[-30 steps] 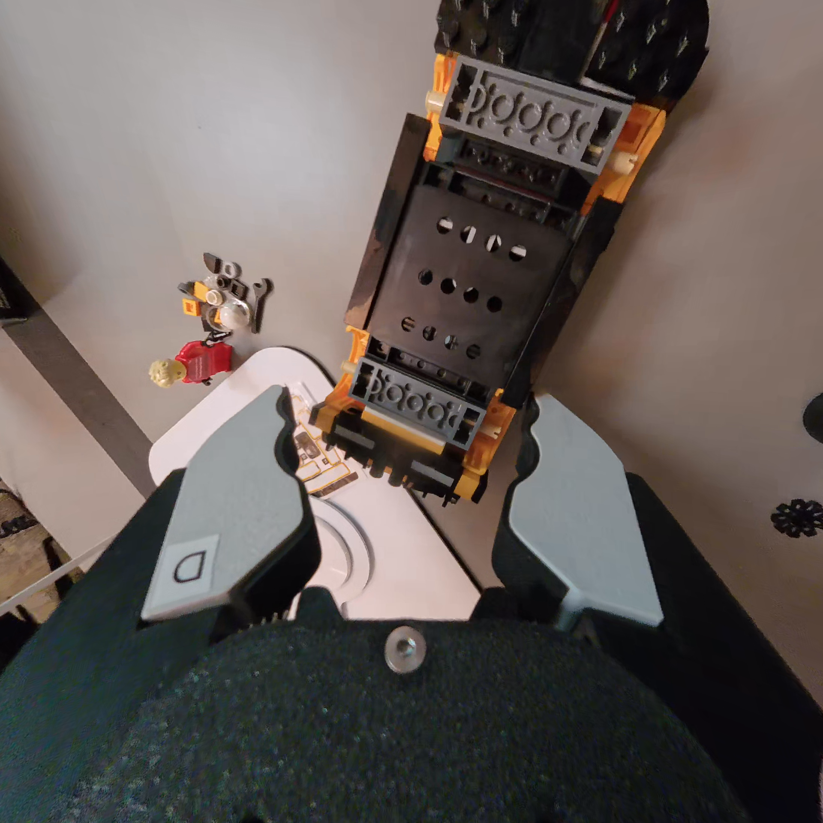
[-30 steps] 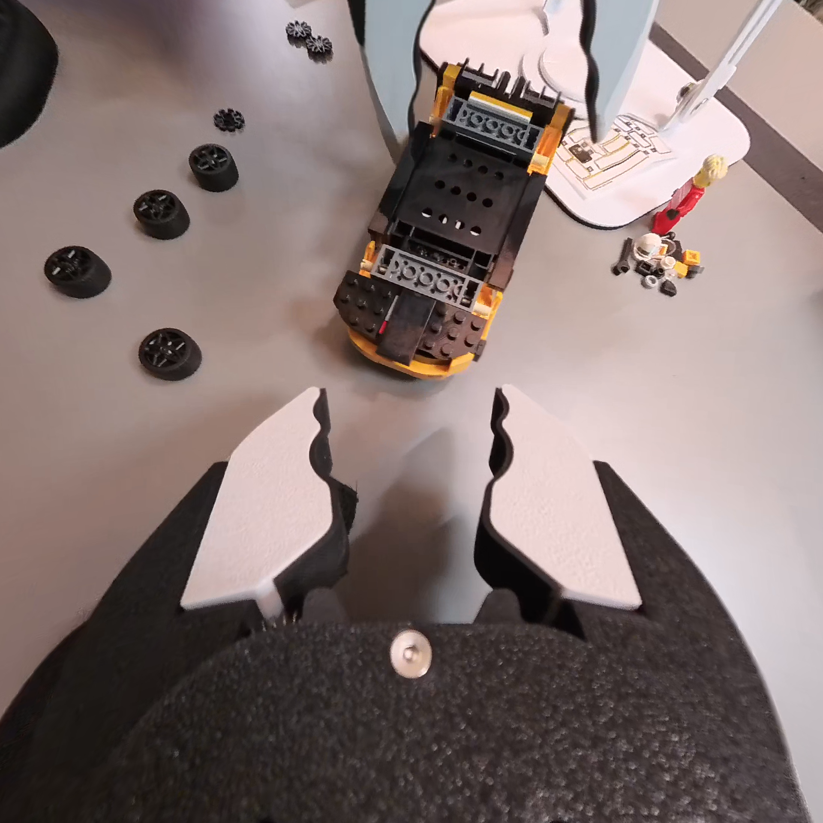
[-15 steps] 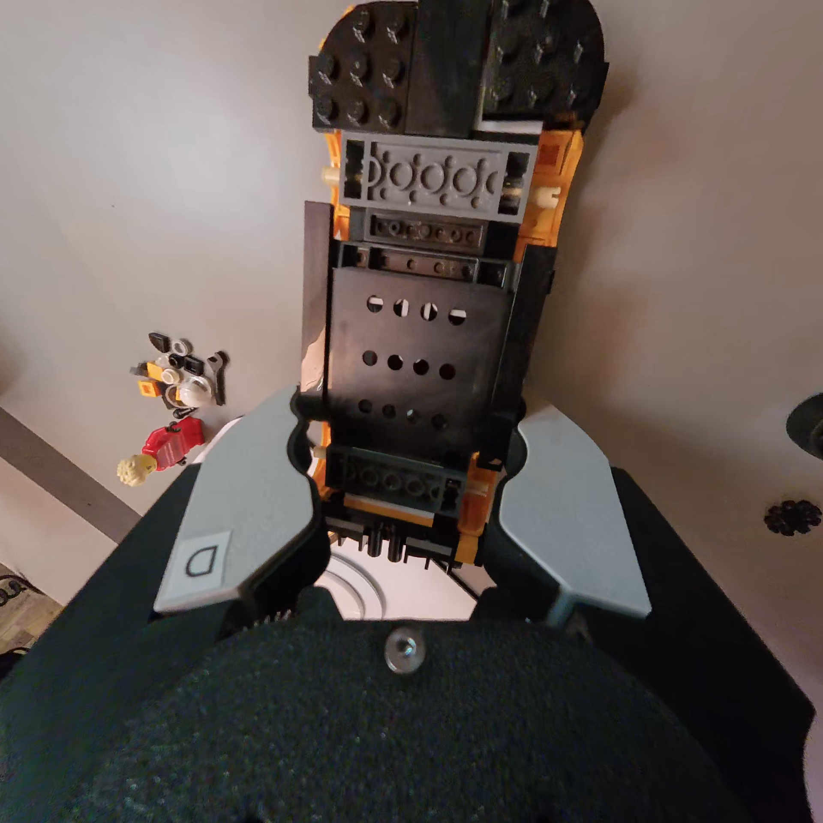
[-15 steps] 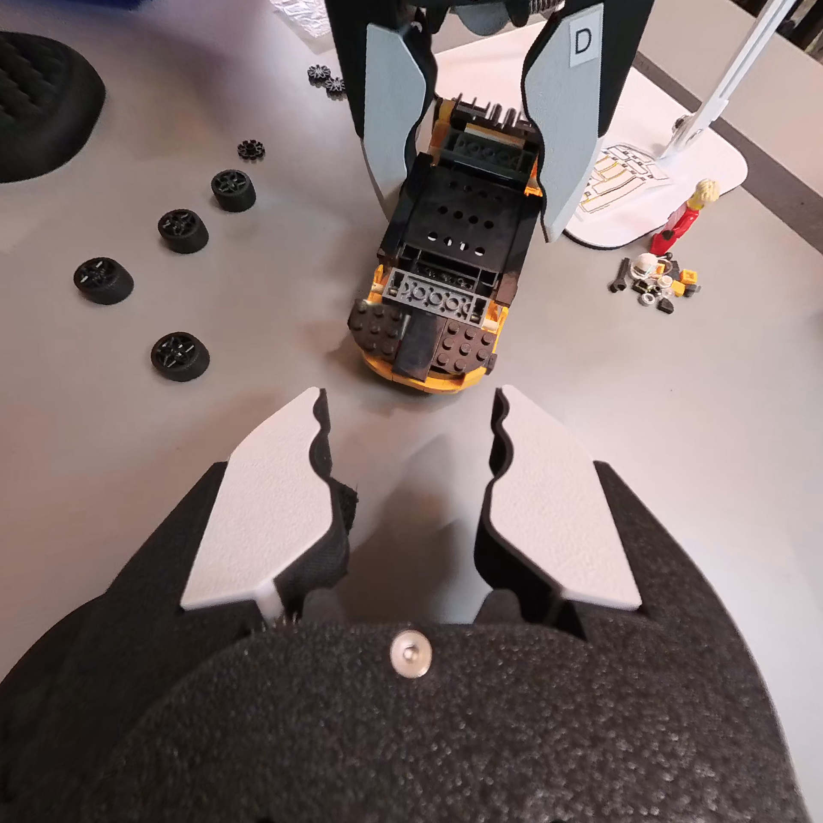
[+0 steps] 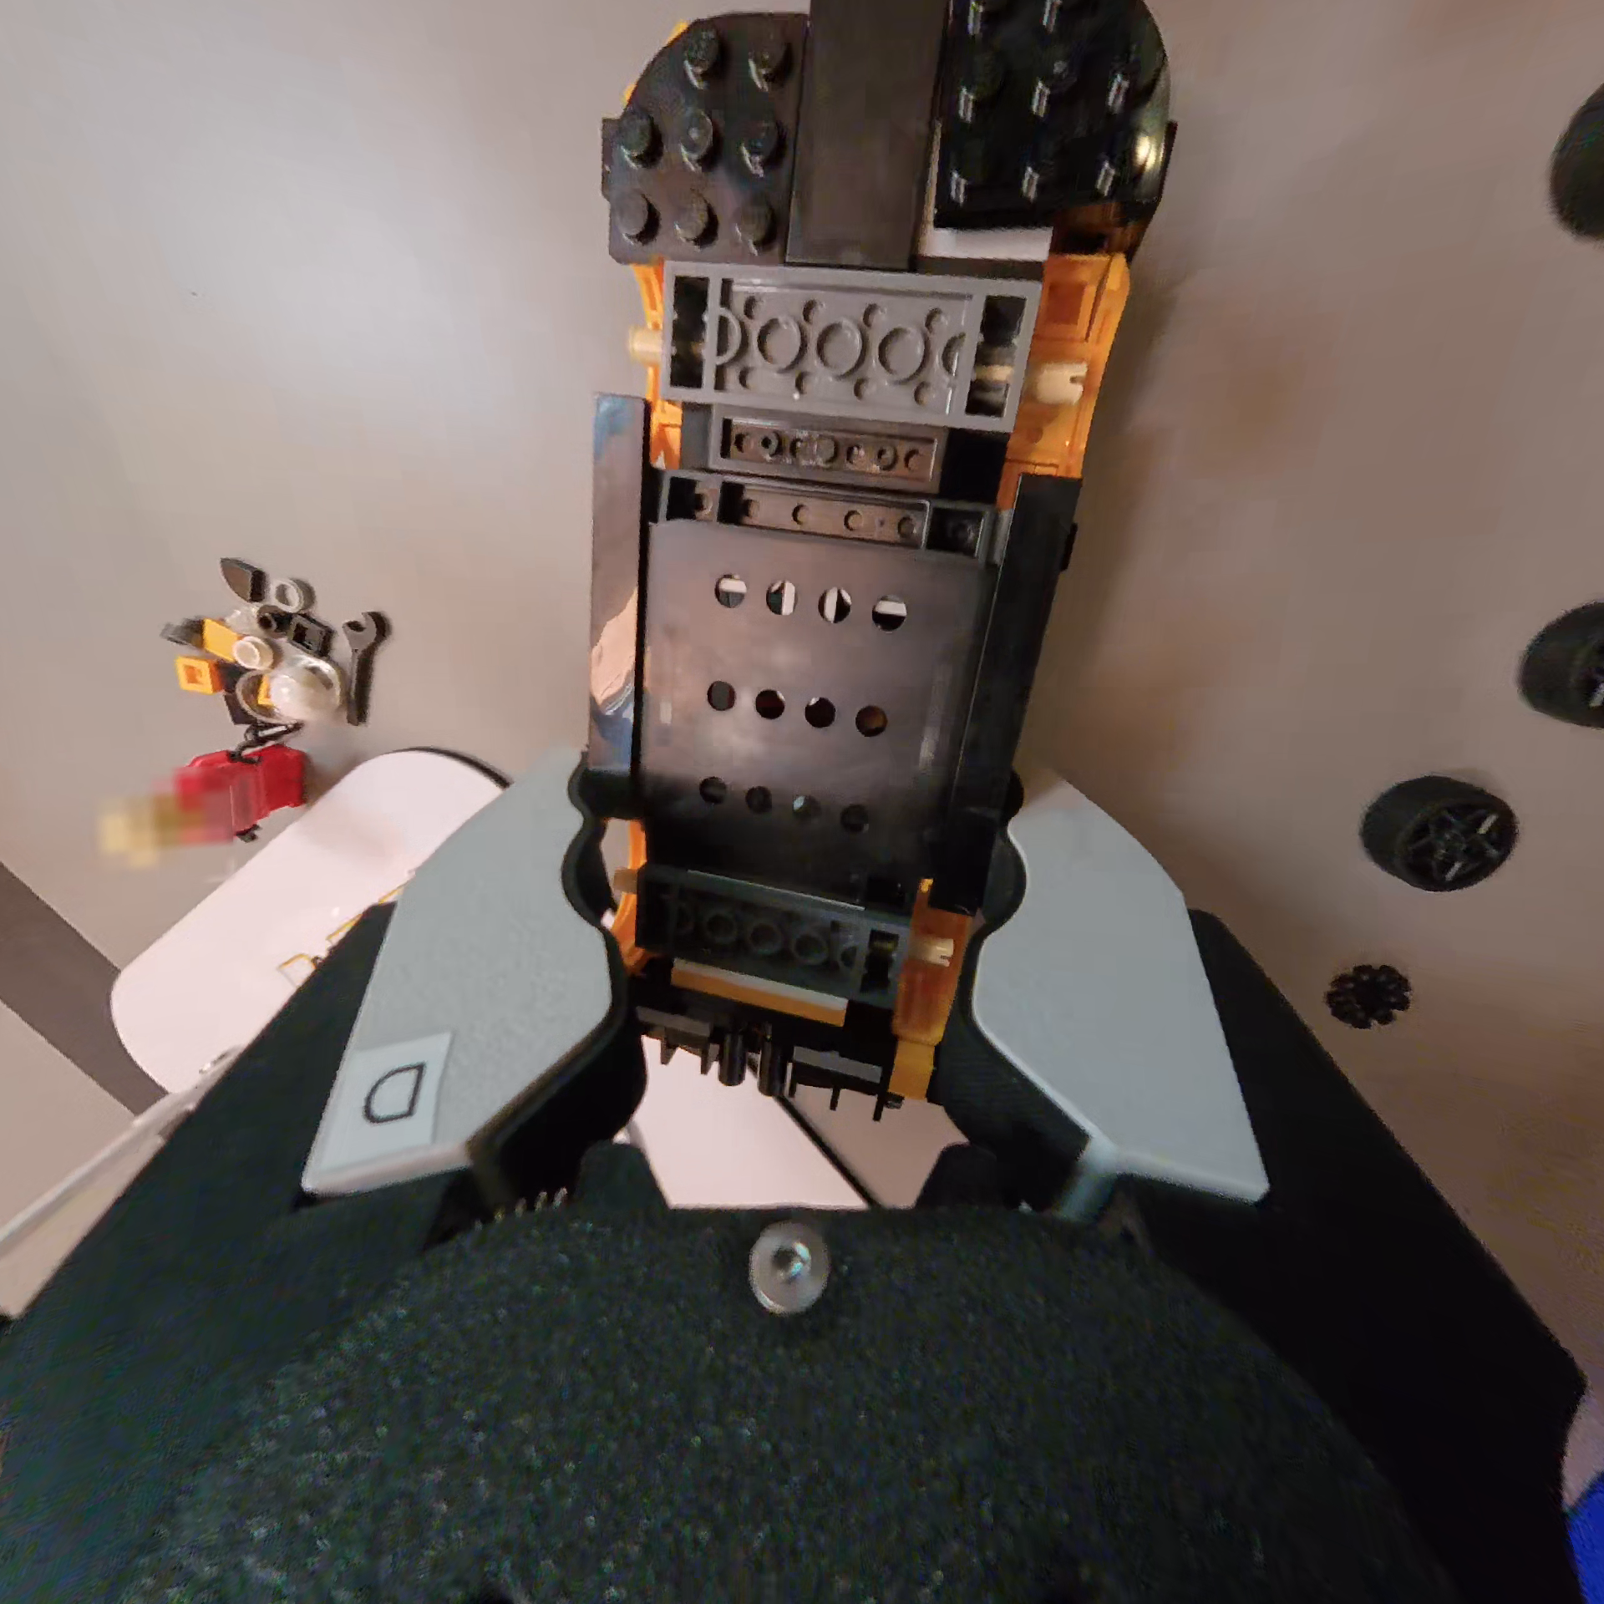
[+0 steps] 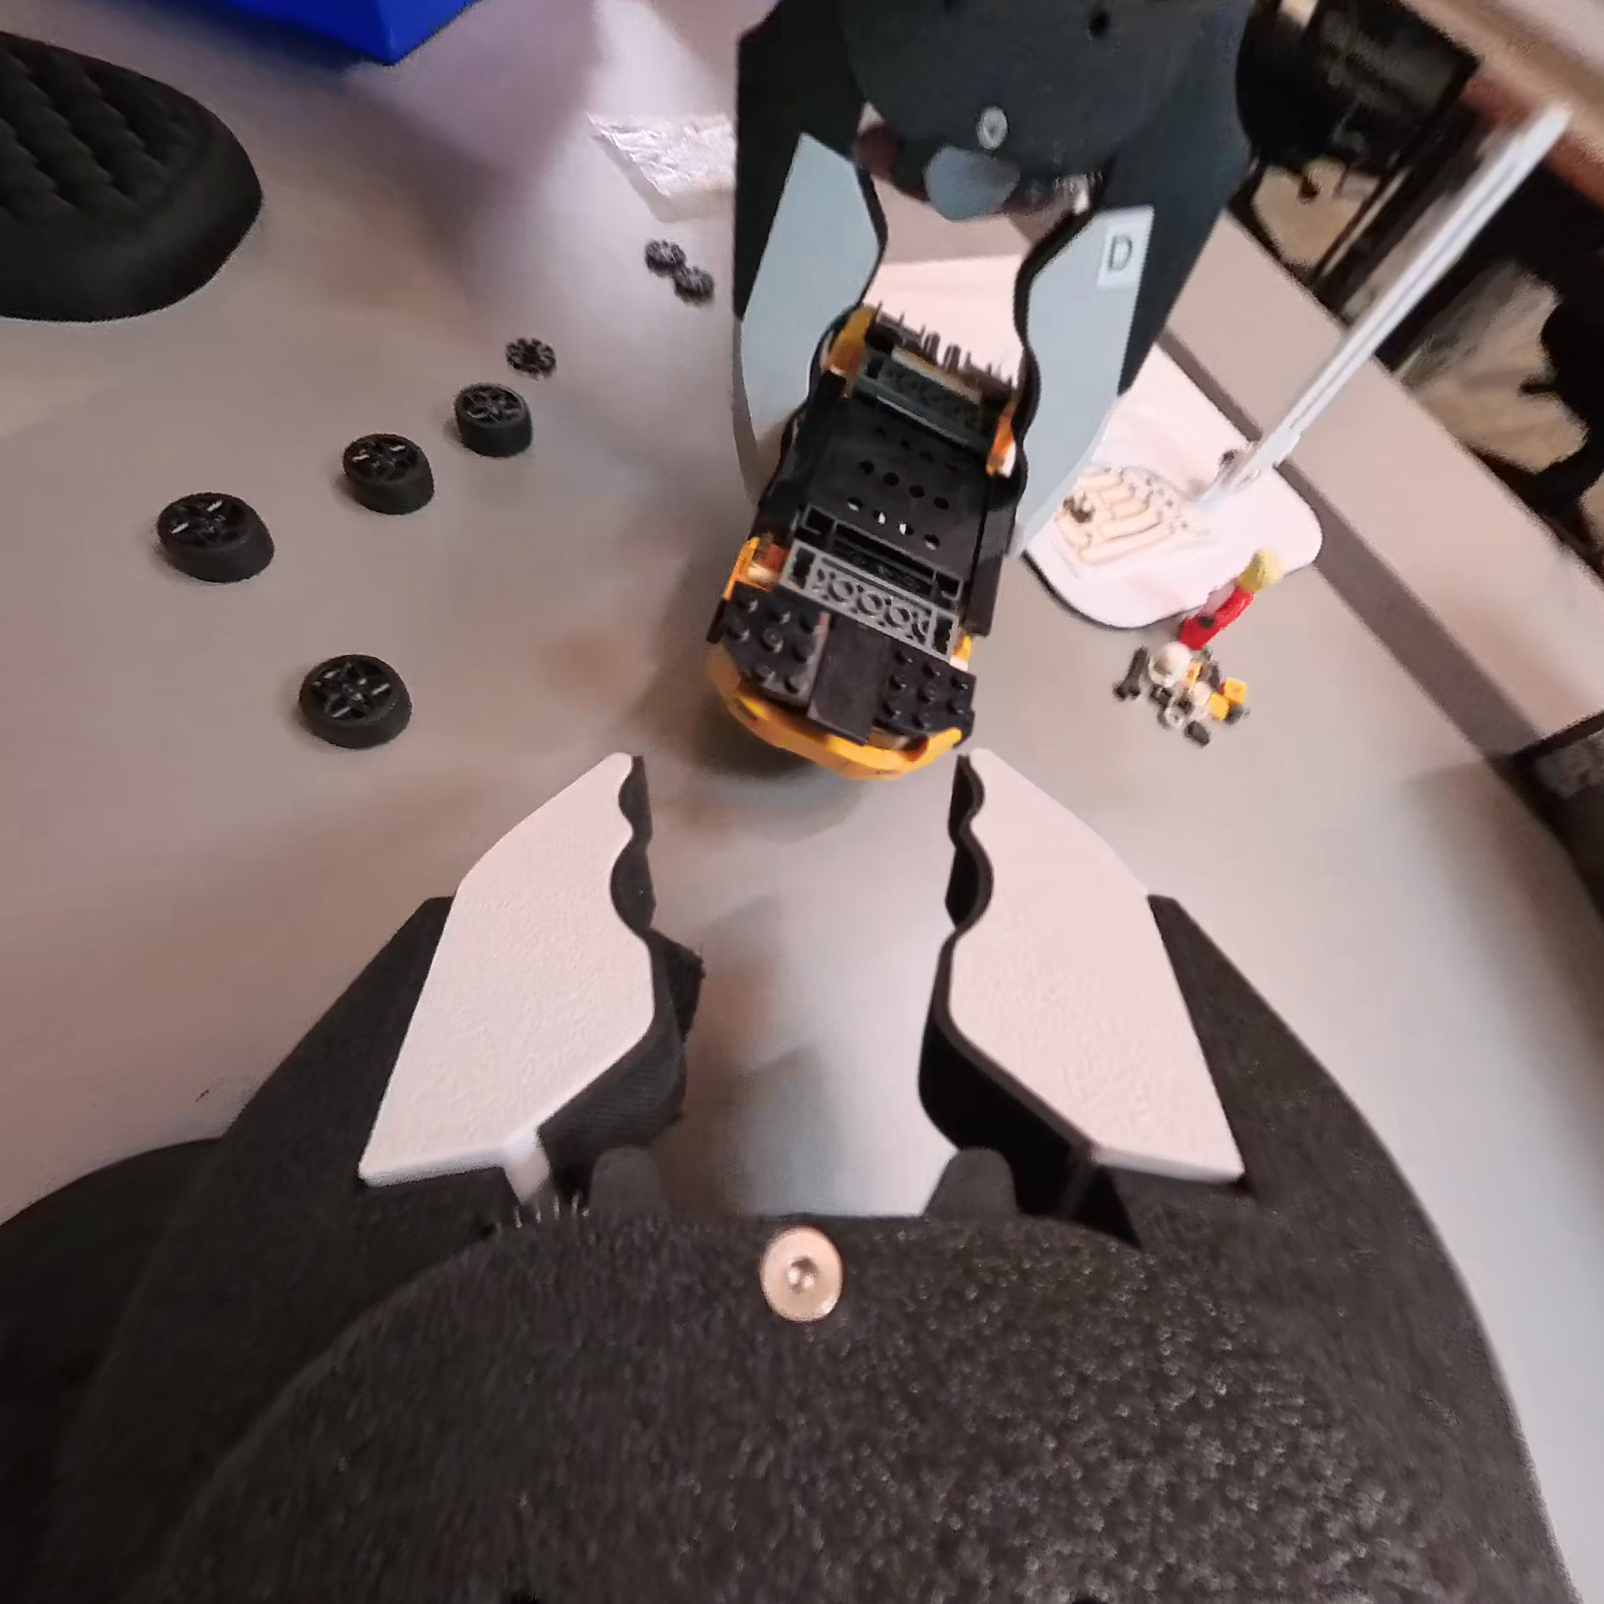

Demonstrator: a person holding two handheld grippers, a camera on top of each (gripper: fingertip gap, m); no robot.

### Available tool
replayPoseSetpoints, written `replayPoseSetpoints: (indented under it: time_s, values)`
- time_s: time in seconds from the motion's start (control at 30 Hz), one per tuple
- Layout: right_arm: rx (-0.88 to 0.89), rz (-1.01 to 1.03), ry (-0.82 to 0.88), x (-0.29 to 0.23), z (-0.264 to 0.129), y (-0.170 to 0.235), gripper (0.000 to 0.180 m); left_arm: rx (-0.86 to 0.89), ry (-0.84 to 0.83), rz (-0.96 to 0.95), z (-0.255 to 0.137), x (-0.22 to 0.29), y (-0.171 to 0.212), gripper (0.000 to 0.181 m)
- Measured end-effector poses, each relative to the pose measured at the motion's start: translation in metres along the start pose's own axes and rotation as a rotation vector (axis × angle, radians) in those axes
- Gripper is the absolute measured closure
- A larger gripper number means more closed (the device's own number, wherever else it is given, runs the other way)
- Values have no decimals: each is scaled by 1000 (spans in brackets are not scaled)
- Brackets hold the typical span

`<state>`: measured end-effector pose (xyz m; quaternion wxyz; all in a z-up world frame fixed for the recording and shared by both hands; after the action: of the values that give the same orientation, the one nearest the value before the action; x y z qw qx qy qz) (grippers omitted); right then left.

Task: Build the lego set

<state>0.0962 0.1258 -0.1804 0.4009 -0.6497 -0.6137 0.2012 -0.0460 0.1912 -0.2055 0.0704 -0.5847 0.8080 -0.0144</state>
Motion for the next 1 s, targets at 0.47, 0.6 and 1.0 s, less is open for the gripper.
replayPoseSetpoints:
  time_s: [0.47,0.6,1.0]
  values:
    - [65,-703,402,-23,2,-36,145,88,121,-163,-28,20,-7,97]
    - [33,-759,434,-25,7,-35,148,76,129,-182,-30,25,-9,96]
    - [28,-755,376,-35,8,-34,150,44,202,-196,-29,39,-14,97]
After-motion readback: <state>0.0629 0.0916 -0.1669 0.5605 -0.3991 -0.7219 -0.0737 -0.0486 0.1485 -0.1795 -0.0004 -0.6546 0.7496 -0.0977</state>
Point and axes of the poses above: each gripper's, where its closed fingertips meet, z out along the fingers, y out of its underside, x = y × z across the jaws, the point moved 4 cm from there along -z, back along the fingers, and after that the axes turned 7 degrees about -x, right-handed, at the moved point
